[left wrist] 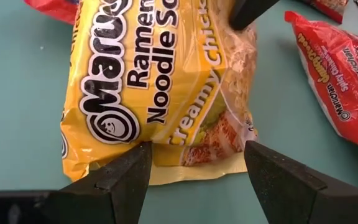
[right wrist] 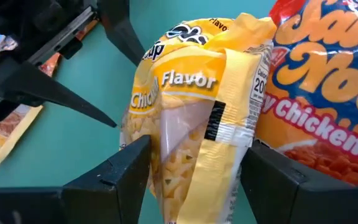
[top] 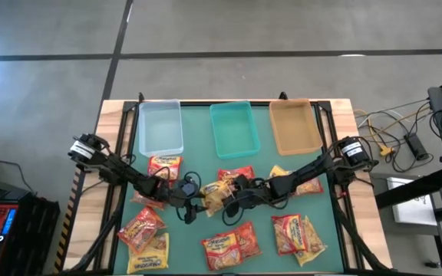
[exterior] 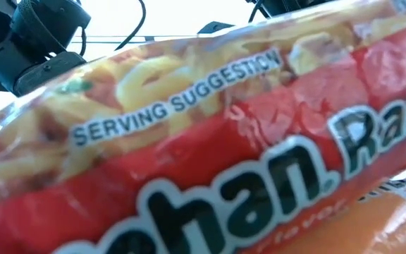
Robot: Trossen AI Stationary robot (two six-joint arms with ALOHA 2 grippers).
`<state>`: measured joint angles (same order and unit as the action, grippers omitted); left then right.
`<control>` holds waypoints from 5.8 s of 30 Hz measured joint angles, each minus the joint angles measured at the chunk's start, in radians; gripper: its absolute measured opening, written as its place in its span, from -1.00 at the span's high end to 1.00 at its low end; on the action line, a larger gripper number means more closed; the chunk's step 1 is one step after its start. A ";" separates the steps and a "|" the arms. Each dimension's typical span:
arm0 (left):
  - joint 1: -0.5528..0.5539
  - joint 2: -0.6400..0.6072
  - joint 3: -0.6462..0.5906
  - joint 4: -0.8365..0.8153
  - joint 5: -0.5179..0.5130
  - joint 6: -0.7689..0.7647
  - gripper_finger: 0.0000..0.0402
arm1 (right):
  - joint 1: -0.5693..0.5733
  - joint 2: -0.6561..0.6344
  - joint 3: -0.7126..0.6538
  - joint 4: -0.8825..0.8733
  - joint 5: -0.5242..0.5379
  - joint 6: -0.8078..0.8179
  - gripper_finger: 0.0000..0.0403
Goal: Sort Maruchan noodles
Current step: Put the yellow noodle pack into the transparent bin
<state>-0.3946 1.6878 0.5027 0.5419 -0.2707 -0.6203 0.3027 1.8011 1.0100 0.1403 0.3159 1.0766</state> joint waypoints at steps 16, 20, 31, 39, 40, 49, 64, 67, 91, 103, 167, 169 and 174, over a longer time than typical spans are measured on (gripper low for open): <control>0.000 -0.086 -0.010 0.004 -0.004 0.039 -0.20 | -0.003 -0.002 0.002 0.008 -0.035 -0.064 0.38; 0.000 -0.171 -0.042 -0.002 -0.009 0.045 -0.20 | -0.003 -0.005 0.002 0.005 -0.046 -0.093 0.42; -0.001 -0.373 -0.094 -0.010 -0.008 0.140 -0.20 | -0.003 -0.074 -0.001 -0.035 -0.064 -0.212 0.44; 0.001 -0.430 -0.105 -0.063 -0.010 0.156 -0.20 | -0.027 -0.204 -0.001 -0.090 -0.034 -0.423 0.44; 0.002 -0.430 -0.105 -0.058 -0.014 0.167 -0.20 | -0.038 -0.227 -0.001 -0.095 -0.018 -0.448 0.44; 0.024 -0.431 -0.105 -0.060 -0.071 0.205 -0.20 | -0.215 -0.384 -0.001 -0.235 0.107 -0.720 0.45; 0.082 -0.432 -0.105 -0.046 -0.398 0.268 -0.20 | -0.288 -0.426 -0.001 -0.195 -0.010 -0.914 0.45; 0.082 -0.440 -0.105 -0.048 -0.321 0.306 -0.18 | -0.283 -0.422 -0.001 -0.194 -0.009 -0.913 0.45; 0.055 -0.237 -0.073 0.507 0.709 0.233 -0.16 | -0.229 -0.398 0.000 -0.188 -0.055 -0.886 0.42; 0.114 -0.256 -0.235 0.722 0.646 0.199 -0.15 | -0.209 -0.398 0.000 -0.243 -0.067 -0.811 0.42; 0.293 -0.268 -0.105 0.584 0.151 0.432 0.09 | -0.202 -0.387 0.000 -0.006 -0.196 -0.931 0.37; 0.292 -0.268 -0.105 0.584 0.152 0.432 0.22 | -0.202 -0.387 0.000 -0.006 -0.195 -0.931 0.33; 0.294 -0.268 -0.105 0.584 0.152 0.432 0.49 | -0.202 -0.393 0.000 -0.008 -0.195 -0.898 0.19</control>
<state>-0.1005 1.4200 0.3981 1.1255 -0.1182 -0.1885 0.1005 1.4080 1.0096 0.1327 0.1207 0.1790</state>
